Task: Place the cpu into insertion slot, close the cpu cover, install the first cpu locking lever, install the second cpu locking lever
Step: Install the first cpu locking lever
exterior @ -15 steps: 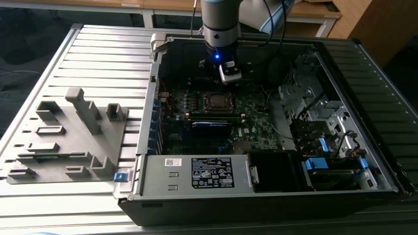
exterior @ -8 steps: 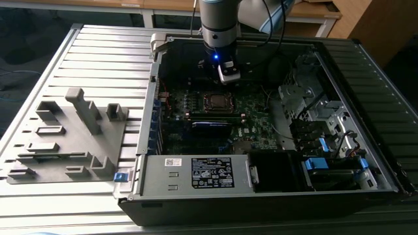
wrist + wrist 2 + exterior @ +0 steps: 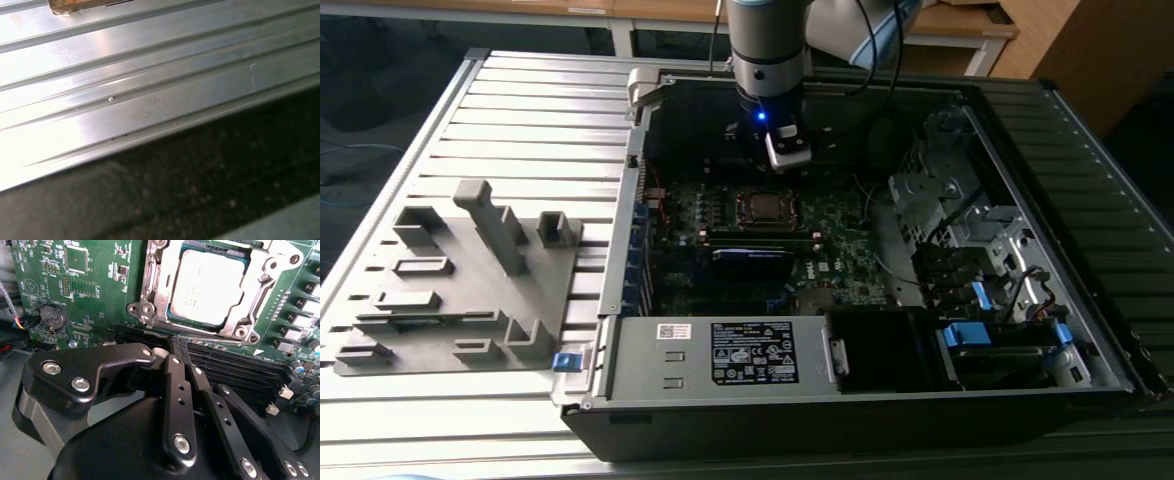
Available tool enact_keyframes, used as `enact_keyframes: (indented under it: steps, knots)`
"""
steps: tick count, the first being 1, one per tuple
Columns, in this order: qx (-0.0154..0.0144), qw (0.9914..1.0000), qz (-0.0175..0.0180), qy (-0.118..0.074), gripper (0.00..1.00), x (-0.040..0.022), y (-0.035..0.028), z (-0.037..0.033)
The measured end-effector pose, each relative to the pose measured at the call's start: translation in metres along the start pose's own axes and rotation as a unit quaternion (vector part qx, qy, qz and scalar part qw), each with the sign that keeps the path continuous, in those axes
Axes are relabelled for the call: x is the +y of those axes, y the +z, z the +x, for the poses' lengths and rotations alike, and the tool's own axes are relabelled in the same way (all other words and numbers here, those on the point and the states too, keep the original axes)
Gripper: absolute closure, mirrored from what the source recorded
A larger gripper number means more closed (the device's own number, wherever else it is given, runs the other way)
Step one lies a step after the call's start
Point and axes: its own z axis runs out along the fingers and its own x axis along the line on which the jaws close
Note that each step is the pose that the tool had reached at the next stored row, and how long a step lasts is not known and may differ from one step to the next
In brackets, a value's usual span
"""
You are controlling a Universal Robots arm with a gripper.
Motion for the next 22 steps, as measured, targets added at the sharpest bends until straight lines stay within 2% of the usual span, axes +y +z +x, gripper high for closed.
enact_keyframes:
  steps: [5, 13, 16, 20, 22]
  knots:
    - [-0.0038, 0.99999, 0.0026, -0.001, 0.89, 0.0000, 0.0003, 0.0000]
    - [-0.0090, 0.99995, 0.0027, -0.002, 0.89, -0.0005, 0.0036, 0.0005]
    - [-0.0092, 0.99995, 0.0028, -0.002, 0.89, -0.0004, 0.0032, 0.0004]
    - [-0.0093, 0.99995, 0.0030, -0.002, 0.89, 0.0004, -0.0027, -0.0003]
    - [-0.0094, 0.99995, 0.0030, -0.002, 0.89, 0.0005, -0.0031, -0.0004]
